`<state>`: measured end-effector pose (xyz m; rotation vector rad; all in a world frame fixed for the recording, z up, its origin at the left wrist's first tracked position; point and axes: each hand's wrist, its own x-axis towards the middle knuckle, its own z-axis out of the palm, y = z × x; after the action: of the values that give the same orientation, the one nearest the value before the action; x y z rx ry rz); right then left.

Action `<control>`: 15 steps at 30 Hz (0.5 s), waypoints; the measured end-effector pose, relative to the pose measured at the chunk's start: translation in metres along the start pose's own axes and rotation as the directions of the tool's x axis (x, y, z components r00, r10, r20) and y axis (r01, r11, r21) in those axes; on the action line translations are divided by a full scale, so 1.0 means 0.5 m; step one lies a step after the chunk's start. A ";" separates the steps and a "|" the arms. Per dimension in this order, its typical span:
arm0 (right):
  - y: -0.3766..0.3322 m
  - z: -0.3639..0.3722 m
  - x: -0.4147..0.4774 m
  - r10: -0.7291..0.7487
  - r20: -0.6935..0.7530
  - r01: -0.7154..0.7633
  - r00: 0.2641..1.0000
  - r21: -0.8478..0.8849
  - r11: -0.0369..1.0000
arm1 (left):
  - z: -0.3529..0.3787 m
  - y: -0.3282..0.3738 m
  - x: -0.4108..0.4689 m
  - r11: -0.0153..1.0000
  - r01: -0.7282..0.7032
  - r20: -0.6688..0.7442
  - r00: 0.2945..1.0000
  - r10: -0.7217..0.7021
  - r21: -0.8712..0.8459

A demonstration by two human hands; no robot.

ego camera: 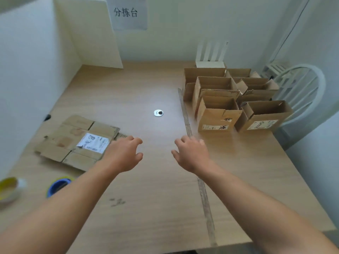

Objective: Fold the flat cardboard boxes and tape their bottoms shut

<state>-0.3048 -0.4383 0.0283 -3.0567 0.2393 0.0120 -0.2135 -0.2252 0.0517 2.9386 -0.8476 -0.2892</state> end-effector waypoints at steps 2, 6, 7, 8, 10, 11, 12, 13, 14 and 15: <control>-0.082 -0.002 -0.007 -0.051 0.012 0.051 0.999 -0.020 0.998 | 0.000 -0.059 -0.059 0.999 0.046 -0.002 0.999 -0.046 -0.001; -0.212 0.005 -0.015 -0.148 0.054 0.148 0.988 -0.009 0.989 | 0.000 -0.164 -0.157 0.989 0.146 0.002 0.989 -0.146 -0.010; -0.235 0.009 -0.013 -0.171 0.070 0.171 0.983 -0.005 0.985 | 0.001 -0.185 -0.174 0.988 0.157 -0.004 0.988 -0.157 -0.004; -0.258 0.013 -0.009 -0.193 0.090 0.193 0.977 0.001 0.981 | 0.001 -0.207 -0.188 0.986 0.168 -0.014 0.986 -0.168 0.003; -0.298 0.020 0.005 -0.226 0.128 0.225 0.966 0.022 0.974 | 0.001 -0.248 -0.206 0.980 0.201 -0.026 0.979 -0.201 -0.001; -0.315 0.023 0.014 -0.239 0.138 0.237 0.961 0.034 0.971 | 0.000 -0.268 -0.211 0.975 0.220 -0.023 0.975 -0.220 -0.007; -0.330 0.026 0.024 -0.253 0.142 0.250 0.957 0.043 0.967 | 0.001 -0.287 -0.214 0.971 0.238 -0.016 0.971 -0.238 -0.006; -0.344 0.028 0.034 -0.266 0.144 0.262 0.953 0.049 0.964 | 0.003 -0.305 -0.215 0.968 0.253 -0.009 0.968 -0.252 0.010; -0.357 0.032 0.046 -0.278 0.144 0.273 0.950 0.052 0.961 | 0.004 -0.323 -0.214 0.964 0.262 0.000 0.965 -0.263 0.038; -0.368 0.035 0.057 -0.288 0.147 0.284 0.946 0.053 0.958 | 0.004 -0.338 -0.211 0.960 0.271 0.010 0.962 -0.272 0.068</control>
<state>-0.2478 -0.2603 0.0242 -3.0075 -0.2130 0.2235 -0.2135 -0.0262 0.0468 3.1176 -0.4604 -0.3110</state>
